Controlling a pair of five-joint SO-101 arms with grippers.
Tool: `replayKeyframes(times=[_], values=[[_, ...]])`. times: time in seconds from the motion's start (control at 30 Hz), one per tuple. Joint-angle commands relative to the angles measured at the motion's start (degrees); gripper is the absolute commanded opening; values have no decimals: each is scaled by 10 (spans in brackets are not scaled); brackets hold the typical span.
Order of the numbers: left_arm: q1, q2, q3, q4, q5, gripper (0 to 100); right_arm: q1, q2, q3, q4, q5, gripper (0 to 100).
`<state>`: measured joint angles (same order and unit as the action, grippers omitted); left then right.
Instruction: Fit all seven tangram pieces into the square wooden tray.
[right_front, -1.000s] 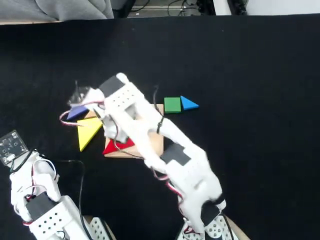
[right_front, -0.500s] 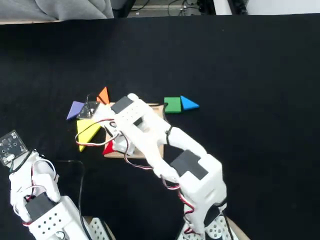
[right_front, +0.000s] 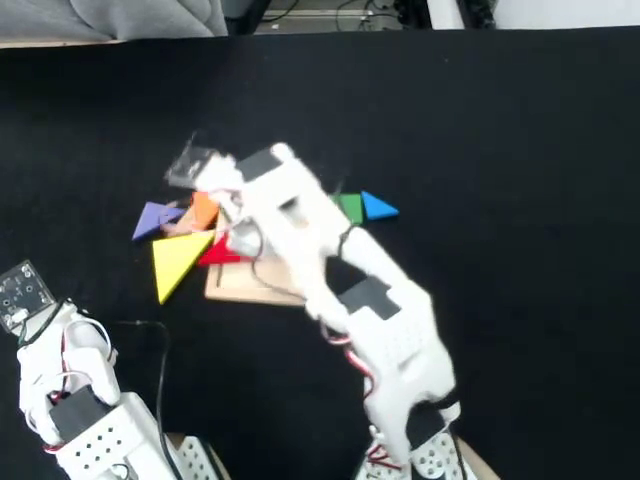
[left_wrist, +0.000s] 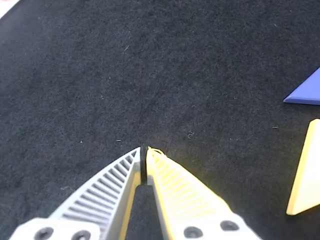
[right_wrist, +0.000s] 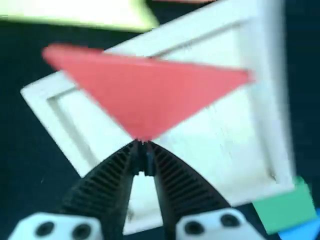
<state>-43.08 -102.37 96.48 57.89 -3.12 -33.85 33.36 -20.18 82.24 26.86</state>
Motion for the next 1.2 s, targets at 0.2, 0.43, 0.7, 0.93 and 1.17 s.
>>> replayKeyframes(times=[0.2, 0.43, 0.7, 0.93, 1.17], values=[[4, -6, 10, 2, -2, 30, 24, -2, -101, 43, 25, 11], [4, -6, 10, 2, -2, 30, -43, 22, -108, -111, -80, 11], [4, -6, 10, 2, -2, 30, -74, 95, -115, -68, -78, 11], [4, -6, 10, 2, -2, 30, -51, 38, -186, 56, -80, 11], [4, -6, 10, 2, -2, 30, 51, 36, -114, 102, -102, 11]])
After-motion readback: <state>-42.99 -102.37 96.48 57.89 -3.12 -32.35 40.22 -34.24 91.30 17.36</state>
